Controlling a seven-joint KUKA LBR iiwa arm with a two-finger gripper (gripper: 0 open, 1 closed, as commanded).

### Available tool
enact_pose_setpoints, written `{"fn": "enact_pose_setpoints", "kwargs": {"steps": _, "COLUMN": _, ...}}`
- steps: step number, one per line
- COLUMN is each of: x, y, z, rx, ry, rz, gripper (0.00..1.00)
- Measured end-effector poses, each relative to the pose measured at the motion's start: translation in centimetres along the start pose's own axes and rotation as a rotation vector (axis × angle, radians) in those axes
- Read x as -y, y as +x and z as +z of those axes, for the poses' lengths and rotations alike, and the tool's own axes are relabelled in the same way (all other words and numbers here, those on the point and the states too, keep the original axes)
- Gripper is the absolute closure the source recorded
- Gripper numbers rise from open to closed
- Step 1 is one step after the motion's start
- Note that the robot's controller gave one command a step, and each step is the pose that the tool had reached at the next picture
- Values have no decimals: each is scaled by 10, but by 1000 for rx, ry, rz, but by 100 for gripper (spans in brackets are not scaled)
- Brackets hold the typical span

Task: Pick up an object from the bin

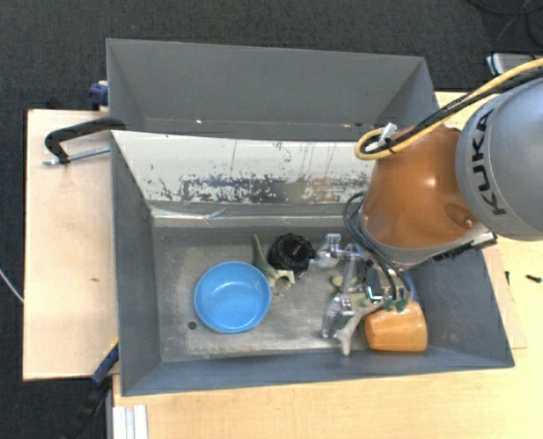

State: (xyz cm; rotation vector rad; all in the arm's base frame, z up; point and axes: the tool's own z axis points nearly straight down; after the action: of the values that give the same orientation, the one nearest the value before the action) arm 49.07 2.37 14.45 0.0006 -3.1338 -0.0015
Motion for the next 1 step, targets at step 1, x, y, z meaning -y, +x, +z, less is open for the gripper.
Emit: {"fn": "enact_pose_setpoints", "kwargs": {"steps": 1, "x": 58, "y": -19, "z": 72, "rx": 11, "ry": 0, "rz": -261, "gripper": 0}}
